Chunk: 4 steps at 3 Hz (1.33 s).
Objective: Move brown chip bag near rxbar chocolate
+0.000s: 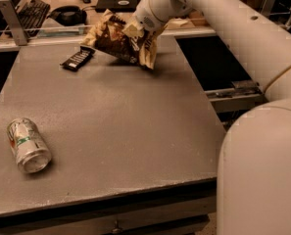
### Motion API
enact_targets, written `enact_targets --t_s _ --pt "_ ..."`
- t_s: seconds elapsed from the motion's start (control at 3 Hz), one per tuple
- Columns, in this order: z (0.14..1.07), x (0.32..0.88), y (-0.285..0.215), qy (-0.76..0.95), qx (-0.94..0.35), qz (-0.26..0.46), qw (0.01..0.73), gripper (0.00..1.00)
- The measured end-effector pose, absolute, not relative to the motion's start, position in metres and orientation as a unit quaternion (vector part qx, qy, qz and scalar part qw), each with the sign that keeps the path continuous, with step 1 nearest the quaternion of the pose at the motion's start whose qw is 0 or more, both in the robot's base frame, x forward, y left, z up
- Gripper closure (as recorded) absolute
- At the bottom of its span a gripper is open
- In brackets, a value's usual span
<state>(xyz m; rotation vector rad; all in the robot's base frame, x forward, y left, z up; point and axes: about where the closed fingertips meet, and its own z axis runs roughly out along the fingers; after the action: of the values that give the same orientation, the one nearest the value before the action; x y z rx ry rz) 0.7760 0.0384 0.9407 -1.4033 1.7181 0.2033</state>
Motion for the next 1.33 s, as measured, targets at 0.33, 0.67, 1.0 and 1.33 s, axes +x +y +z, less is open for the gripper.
enact_targets --t_s 0.33,0.67,1.0,1.33 --pt "0.925 0.789 0.050 0.701 -0.559 0.083 0.434 1.00" --pt "0.907 0.797 0.048 0.714 -0.554 0.078 0.422 0.97" --pt "0.900 0.800 0.045 0.719 -0.551 0.076 0.418 0.74" --pt "0.900 0.800 0.045 0.719 -0.551 0.076 0.418 0.51"
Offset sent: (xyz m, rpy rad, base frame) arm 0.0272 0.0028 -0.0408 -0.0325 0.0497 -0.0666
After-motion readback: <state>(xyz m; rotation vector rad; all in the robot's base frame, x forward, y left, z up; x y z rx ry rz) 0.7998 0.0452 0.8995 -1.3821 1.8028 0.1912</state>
